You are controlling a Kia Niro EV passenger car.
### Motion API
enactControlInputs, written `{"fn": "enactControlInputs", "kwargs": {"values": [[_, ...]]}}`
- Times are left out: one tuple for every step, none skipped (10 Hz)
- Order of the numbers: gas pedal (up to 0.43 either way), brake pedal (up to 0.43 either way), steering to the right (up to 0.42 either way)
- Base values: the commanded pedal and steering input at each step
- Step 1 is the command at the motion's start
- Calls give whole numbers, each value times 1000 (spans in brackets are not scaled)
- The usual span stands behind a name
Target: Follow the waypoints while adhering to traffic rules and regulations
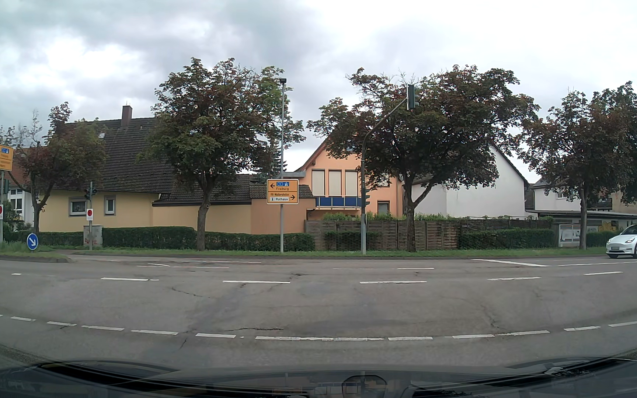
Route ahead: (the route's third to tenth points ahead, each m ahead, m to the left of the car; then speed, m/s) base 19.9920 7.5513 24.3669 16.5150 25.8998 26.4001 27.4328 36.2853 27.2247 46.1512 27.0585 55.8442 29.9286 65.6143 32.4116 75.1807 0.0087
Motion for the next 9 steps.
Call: {"fn": "enactControlInputs", "kwargs": {"values": [[0,146,-15],[0,146,-15],[0,146,-15],[0,140,-15],[0,146,-15],[0,146,-15],[0,146,-14],[0,146,-14],[0,146,-14]]}}
